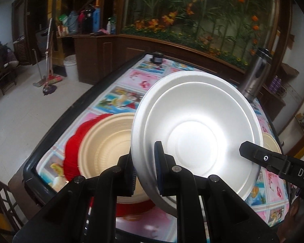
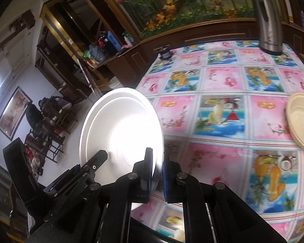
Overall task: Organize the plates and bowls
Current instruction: 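Carry the white foam bowl with the right tool to the plate stack, then lower the white bowl onto the tan plate and open the right tool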
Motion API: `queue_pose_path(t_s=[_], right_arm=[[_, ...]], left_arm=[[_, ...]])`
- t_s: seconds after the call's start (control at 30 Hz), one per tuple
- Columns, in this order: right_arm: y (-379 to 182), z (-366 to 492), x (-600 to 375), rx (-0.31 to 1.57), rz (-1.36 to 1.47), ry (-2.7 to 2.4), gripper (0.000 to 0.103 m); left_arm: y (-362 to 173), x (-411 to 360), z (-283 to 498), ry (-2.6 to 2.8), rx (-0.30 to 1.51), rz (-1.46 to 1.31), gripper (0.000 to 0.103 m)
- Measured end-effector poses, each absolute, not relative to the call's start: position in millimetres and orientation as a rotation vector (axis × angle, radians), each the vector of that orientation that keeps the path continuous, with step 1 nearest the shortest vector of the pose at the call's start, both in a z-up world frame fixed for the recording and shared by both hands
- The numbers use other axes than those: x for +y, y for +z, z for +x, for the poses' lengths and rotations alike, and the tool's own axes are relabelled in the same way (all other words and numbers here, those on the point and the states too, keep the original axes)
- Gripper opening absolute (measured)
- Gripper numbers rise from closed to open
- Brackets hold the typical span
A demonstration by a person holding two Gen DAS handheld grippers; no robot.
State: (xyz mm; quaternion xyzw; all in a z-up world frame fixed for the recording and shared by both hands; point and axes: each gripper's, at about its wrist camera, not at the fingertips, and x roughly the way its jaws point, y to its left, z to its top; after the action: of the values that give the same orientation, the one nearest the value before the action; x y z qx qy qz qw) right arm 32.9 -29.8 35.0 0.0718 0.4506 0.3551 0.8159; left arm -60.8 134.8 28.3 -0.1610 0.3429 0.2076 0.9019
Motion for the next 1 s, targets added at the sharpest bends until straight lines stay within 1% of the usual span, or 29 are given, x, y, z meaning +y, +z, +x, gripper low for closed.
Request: queue_pose_path(t_s=[0.17,0.37,1.0], right_arm=[[26,30,9,0.986,0.118,0.815,0.008],[18,26,40,1.008,0.08,0.849,0.008],[-4,24,74,1.054,0.008,0.824,0.008]], left_arm=[[21,162,-72,0.498,0.711,-0.371,0.013],[9,178,-76,0.533,0.727,-0.398,0.013],[-14,198,-74,0.538,0.786,-0.446,0.013]])
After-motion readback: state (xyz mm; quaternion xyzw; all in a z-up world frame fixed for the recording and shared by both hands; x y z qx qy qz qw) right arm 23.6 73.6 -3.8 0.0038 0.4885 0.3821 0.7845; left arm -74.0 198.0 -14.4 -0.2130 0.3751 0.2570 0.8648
